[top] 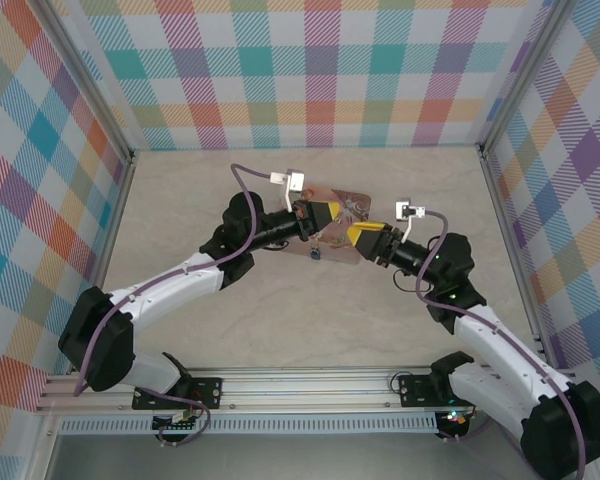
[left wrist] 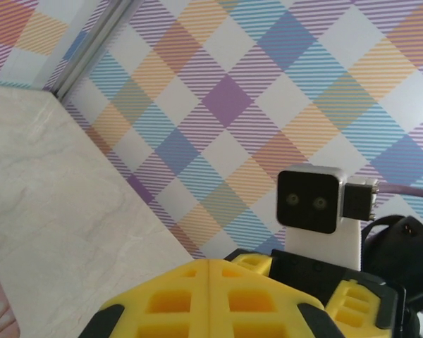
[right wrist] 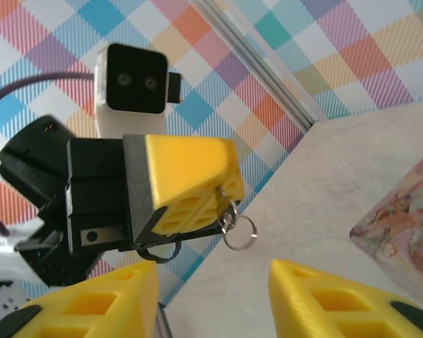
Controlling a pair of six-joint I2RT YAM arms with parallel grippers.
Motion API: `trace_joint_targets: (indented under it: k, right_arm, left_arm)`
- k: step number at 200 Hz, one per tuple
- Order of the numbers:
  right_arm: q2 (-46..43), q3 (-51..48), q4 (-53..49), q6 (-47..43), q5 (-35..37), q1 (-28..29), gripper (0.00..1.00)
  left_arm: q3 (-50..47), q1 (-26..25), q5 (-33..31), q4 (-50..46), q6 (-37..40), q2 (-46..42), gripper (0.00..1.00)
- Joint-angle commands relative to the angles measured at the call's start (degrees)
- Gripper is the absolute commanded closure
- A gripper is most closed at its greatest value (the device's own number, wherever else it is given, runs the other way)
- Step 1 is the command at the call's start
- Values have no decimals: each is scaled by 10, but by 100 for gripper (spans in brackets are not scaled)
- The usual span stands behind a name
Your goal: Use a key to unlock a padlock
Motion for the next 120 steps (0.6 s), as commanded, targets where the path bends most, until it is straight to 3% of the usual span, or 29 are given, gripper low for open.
trace_joint_targets:
  k: [1,55,120]
  right_arm:
    - [14,36,-46,-62,-61,-3,52]
    - [81,66,35,-40,-89,-2,51]
    - [91,58,71,-22,-96,-2,65]
  left_arm:
    - [20,0,34,-2,32,-15,100]
    - [23,0,56,5,29,-19,100]
    - [22,0,50,12,21,-11,100]
